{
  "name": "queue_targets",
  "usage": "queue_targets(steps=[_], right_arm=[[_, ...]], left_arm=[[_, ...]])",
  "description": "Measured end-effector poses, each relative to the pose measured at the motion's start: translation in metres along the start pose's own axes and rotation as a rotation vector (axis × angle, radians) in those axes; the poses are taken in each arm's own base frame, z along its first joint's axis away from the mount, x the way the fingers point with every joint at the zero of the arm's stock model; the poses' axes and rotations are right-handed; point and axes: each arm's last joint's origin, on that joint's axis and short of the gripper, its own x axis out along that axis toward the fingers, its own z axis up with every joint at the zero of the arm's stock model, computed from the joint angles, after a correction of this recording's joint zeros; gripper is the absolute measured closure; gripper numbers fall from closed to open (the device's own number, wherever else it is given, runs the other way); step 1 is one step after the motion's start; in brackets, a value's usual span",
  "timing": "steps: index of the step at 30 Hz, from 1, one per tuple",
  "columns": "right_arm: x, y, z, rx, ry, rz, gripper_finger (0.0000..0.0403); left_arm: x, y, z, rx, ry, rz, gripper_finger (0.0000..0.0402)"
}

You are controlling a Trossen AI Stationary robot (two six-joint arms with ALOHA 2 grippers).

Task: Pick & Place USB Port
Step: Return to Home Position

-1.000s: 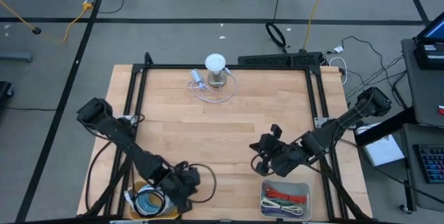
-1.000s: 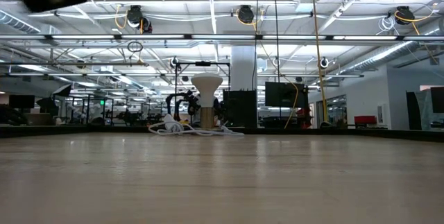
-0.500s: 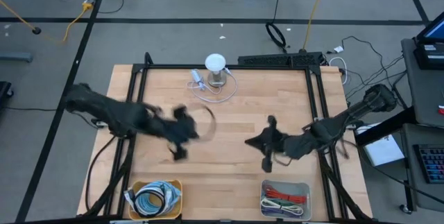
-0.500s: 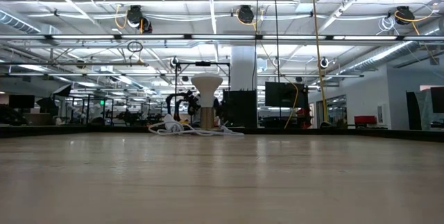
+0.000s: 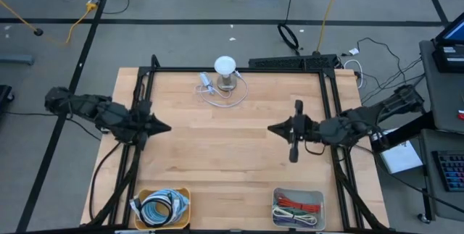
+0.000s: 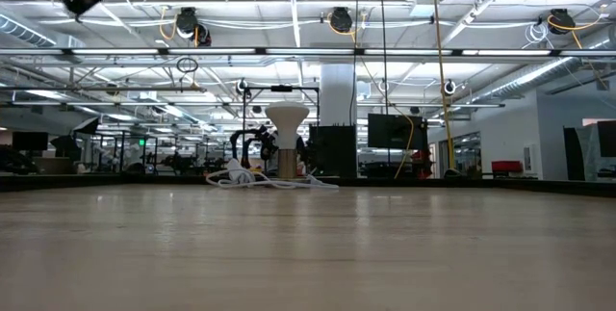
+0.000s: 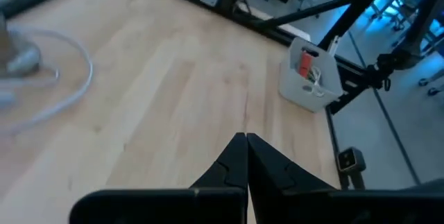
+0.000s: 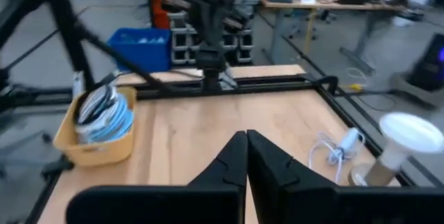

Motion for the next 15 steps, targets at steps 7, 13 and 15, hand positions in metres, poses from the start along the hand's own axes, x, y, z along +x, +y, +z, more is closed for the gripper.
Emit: queue_targets(steps=[7, 13, 15], right_arm=[[-0.003, 0.000, -0.015, -0.173, 0.167, 0.186, 0.0403], [-0.017, -0.016, -0.058, -0.172, 0.428, 0.086, 0.0403], [-0.025, -0.025, -0.074, -0.118, 0.416, 0.043, 0.0403]], left_arm=[[0.004, 0.027, -0.048, -0.058, 0.013, 0.009, 0.0402], [-0.002, 0.038, -0.061, -0.077, -0.045, 0.016, 0.0402], [-0.004, 0.040, -0.063, -0.081, -0.056, 0.012, 0.0402]])
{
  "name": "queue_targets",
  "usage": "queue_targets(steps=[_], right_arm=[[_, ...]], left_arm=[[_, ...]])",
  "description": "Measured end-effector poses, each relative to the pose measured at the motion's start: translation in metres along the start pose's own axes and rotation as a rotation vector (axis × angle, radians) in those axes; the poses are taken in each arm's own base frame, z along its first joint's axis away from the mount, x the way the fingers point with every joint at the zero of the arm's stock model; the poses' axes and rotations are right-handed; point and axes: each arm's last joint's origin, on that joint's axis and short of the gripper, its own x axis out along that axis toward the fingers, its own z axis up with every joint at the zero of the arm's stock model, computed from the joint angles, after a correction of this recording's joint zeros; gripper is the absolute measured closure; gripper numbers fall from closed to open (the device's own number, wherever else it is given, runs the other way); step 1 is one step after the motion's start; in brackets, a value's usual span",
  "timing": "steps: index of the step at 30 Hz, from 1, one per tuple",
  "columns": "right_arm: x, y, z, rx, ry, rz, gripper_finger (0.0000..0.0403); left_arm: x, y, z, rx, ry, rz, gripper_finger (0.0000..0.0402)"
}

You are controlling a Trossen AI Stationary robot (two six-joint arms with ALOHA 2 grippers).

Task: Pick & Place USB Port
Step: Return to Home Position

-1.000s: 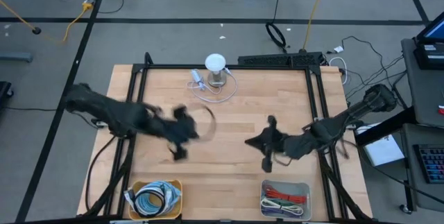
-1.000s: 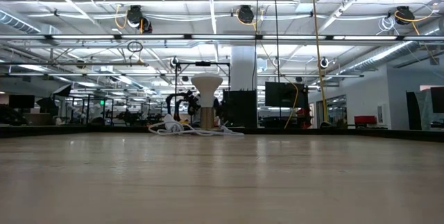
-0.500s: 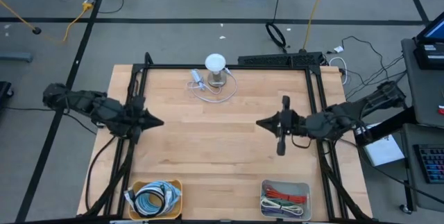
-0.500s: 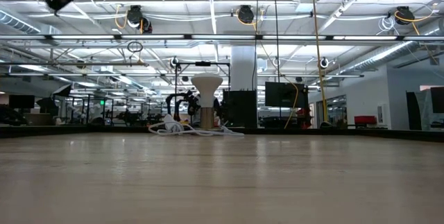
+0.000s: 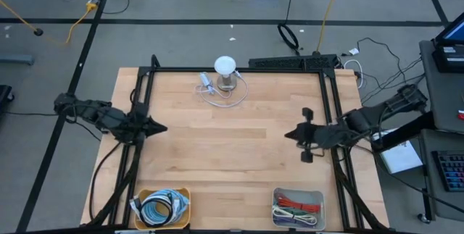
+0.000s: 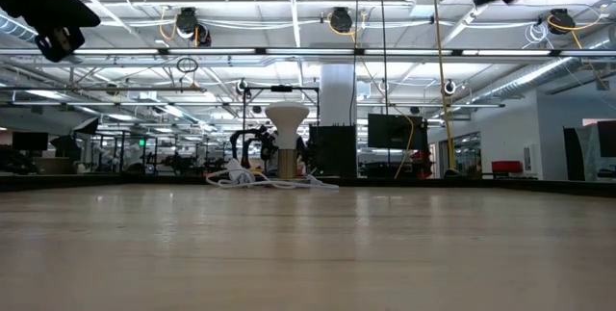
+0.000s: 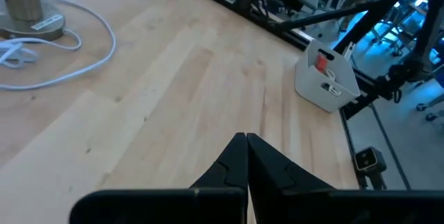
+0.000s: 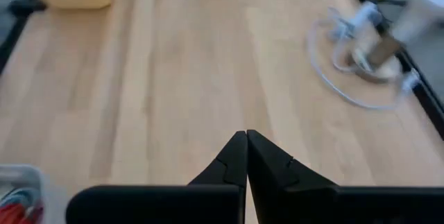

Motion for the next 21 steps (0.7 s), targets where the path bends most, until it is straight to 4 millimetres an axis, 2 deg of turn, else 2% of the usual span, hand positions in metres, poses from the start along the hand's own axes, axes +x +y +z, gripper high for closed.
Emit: queue_targets(steps=[4, 11, 16, 21], right_arm=[[-0.003, -0.012, -0.036, 0.143, -0.138, 0.032, 0.0403], [0.005, -0.026, -0.096, 0.295, -0.312, 0.103, 0.0403], [0.013, -0.030, -0.123, 0.347, -0.320, 0.117, 0.0403], [0.019, -0.031, -0.138, 0.366, -0.312, 0.121, 0.0403]], left_arm=[[-0.003, 0.003, -0.003, 0.000, 0.009, 0.008, 0.0402], [-0.003, 0.007, -0.008, 0.021, 0.064, 0.044, 0.0401], [-0.004, 0.010, -0.013, 0.011, 0.124, 0.060, 0.0401], [-0.004, 0.014, -0.017, -0.086, 0.155, 0.121, 0.0401]])
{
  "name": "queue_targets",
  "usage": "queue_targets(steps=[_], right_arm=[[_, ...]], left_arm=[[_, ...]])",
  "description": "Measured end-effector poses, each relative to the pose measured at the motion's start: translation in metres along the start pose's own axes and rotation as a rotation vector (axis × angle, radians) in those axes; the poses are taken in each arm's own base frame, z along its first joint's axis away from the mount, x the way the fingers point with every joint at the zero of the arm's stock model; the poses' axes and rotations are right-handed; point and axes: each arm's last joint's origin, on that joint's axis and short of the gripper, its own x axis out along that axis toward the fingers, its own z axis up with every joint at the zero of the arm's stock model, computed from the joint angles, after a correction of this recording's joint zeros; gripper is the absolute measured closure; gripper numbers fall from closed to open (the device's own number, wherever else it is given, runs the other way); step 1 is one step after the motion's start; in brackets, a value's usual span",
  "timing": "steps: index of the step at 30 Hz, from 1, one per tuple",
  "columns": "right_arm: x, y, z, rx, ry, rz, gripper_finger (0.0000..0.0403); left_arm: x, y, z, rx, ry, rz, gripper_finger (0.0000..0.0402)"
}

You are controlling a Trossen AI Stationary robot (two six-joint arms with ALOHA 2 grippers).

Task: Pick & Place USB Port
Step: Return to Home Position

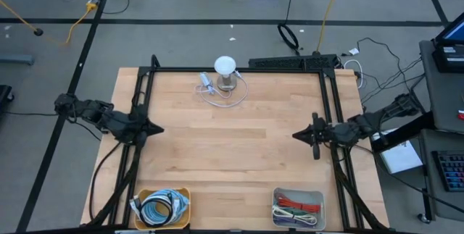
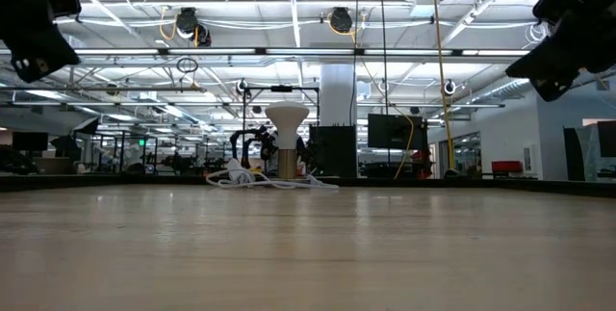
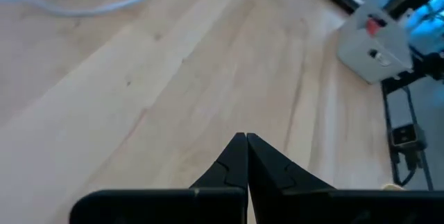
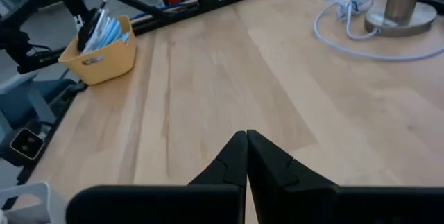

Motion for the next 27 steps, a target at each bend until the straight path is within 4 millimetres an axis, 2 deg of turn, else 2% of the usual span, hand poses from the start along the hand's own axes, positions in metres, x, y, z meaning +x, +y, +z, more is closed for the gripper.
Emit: queue_targets(steps=[9, 14, 27], right_arm=[[0.001, -0.005, -0.012, -0.004, 0.053, 0.012, 0.0403], [0.004, -0.009, -0.027, 0.024, 0.155, 0.023, 0.0403], [0.006, -0.011, -0.036, 0.035, 0.197, 0.020, 0.0403]], left_arm=[[-0.001, 0.011, -0.008, -0.141, 0.022, 0.156, 0.0401], [0.000, 0.013, -0.008, -0.191, -0.004, 0.210, 0.0401], [0.013, 0.007, -0.010, -0.168, 0.112, 0.310, 0.0401]])
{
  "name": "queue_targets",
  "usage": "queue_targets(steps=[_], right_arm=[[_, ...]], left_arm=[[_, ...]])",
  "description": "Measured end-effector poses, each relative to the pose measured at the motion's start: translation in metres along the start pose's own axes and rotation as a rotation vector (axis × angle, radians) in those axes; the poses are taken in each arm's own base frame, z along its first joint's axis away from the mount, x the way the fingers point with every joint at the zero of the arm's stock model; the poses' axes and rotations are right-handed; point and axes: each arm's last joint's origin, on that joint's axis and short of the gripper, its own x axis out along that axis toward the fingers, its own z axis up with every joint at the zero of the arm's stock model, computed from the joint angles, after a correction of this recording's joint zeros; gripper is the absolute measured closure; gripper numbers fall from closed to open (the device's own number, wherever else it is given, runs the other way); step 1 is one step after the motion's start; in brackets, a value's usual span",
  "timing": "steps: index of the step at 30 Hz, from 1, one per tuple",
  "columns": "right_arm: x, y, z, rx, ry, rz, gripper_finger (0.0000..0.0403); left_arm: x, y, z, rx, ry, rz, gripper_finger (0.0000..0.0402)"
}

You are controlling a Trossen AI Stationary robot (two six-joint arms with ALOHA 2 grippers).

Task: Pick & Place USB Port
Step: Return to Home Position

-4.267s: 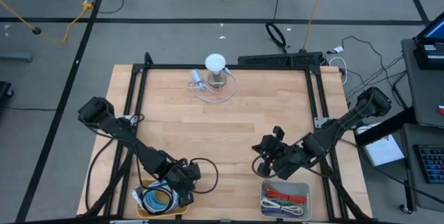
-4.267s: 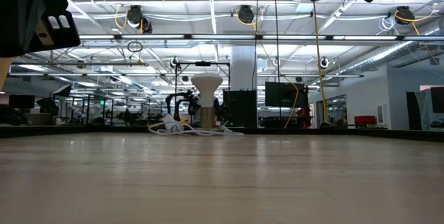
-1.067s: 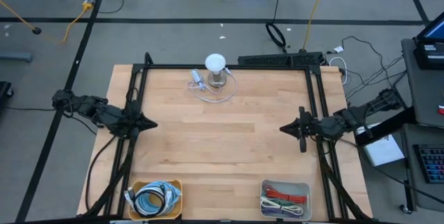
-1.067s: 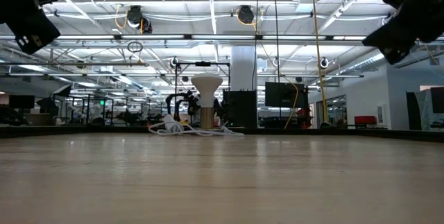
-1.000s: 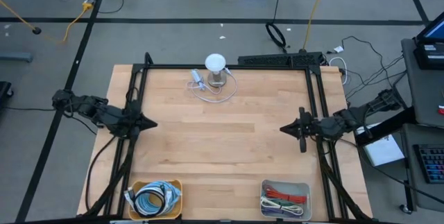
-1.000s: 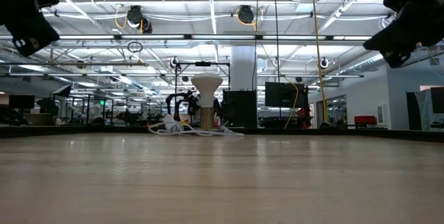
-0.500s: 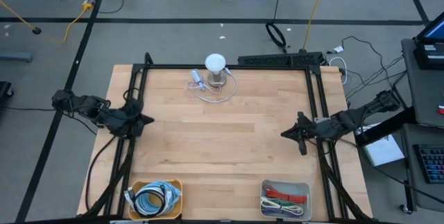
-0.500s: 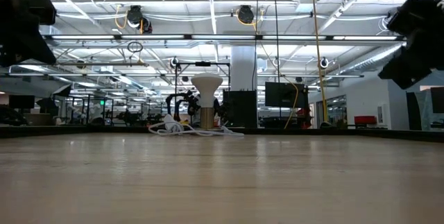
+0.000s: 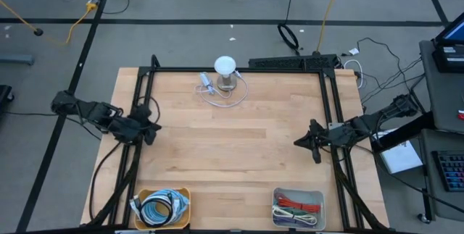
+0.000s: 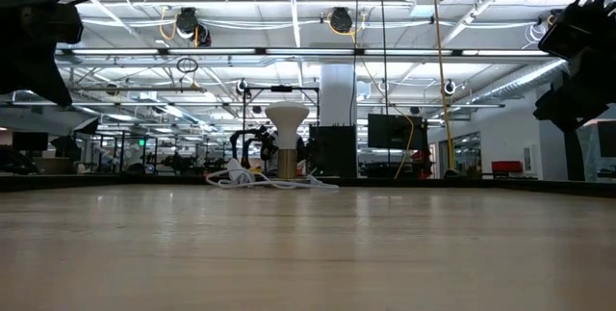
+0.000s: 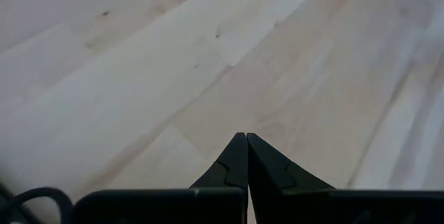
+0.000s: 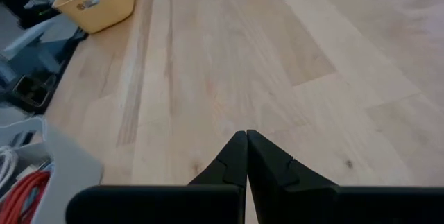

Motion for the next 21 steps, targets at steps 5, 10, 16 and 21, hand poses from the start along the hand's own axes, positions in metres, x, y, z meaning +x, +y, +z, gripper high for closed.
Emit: queue_targets(steps=[5, 10, 16, 21], right_arm=[[0.000, 0.000, -0.001, 0.010, 0.011, 0.009, 0.0403], [0.000, 0.000, -0.001, 0.024, 0.011, 0.009, 0.0403], [0.000, 0.000, -0.002, 0.023, 0.032, 0.030, 0.0403], [0.001, 0.000, -0.002, 0.014, 0.031, 0.027, 0.0403]], left_arm=[[0.008, -0.007, 0.000, 0.036, 0.043, 0.074, 0.0401], [0.006, -0.013, 0.001, 0.109, 0.130, 0.039, 0.0401], [-0.013, -0.041, 0.006, 0.276, 0.304, -0.511, 0.0401], [-0.027, -0.036, 0.006, 0.329, 0.183, -0.621, 0.0401]])
